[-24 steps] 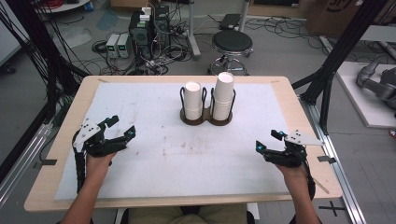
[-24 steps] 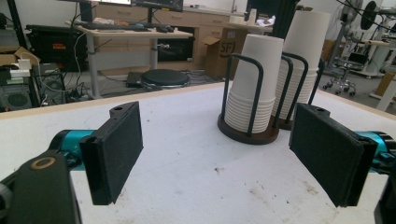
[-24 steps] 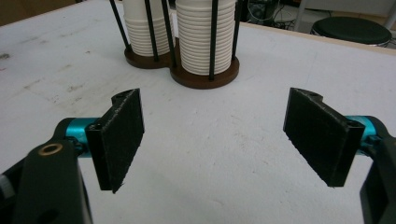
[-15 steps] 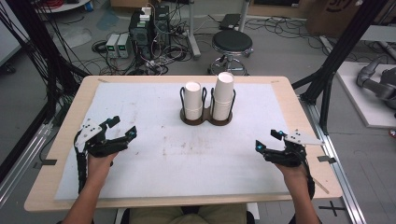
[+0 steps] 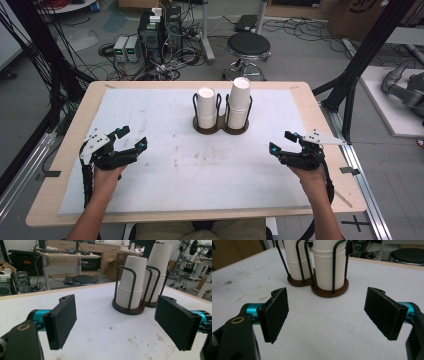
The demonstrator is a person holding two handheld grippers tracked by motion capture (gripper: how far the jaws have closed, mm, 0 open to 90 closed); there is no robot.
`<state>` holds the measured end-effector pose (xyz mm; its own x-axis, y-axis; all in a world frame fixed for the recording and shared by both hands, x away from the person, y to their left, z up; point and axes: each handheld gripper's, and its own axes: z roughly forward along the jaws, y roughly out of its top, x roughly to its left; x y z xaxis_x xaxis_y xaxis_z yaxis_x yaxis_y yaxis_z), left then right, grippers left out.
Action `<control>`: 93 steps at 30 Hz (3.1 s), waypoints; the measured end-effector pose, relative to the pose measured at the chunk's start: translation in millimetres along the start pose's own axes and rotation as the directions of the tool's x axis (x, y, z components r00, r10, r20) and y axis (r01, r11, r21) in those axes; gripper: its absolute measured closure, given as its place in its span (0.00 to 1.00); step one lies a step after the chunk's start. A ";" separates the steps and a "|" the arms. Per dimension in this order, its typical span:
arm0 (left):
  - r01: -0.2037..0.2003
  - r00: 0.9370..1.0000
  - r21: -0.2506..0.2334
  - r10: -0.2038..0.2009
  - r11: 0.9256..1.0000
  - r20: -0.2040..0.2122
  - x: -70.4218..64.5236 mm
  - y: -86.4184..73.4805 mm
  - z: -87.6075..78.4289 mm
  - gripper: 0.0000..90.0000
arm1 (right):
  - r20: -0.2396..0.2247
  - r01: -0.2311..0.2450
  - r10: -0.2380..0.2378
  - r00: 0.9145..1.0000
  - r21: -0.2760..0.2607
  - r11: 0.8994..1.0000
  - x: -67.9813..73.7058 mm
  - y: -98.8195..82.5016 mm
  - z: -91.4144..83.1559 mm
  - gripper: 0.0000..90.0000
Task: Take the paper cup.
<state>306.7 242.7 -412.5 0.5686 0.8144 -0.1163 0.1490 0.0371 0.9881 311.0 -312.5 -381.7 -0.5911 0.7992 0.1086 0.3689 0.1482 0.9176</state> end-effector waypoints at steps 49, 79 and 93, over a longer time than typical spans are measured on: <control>0.017 1.000 0.003 -0.017 1.000 0.023 3.6 -1.9 3.9 0.21 | -0.021 0.075 -0.073 0.997 0.083 0.994 -10.8 136.8 153.9 0.37; 0.012 0.998 0.015 -0.013 1.000 0.056 1.3 -2.6 5.9 0.17 | -0.053 0.139 -0.141 0.989 -0.033 0.990 10.1 183.4 50.6 0.39; 0.020 0.993 0.014 -0.021 1.000 0.115 -3.8 -2.5 7.3 0.17 | -0.186 0.139 -0.137 0.973 -0.002 0.990 31.7 107.1 25.1 0.39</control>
<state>310.1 235.3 -415.3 0.6545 0.7414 -0.1481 0.1716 0.0451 0.9841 349.7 -256.7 -289.6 -0.7594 0.6486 0.0510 0.2817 0.2571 0.9244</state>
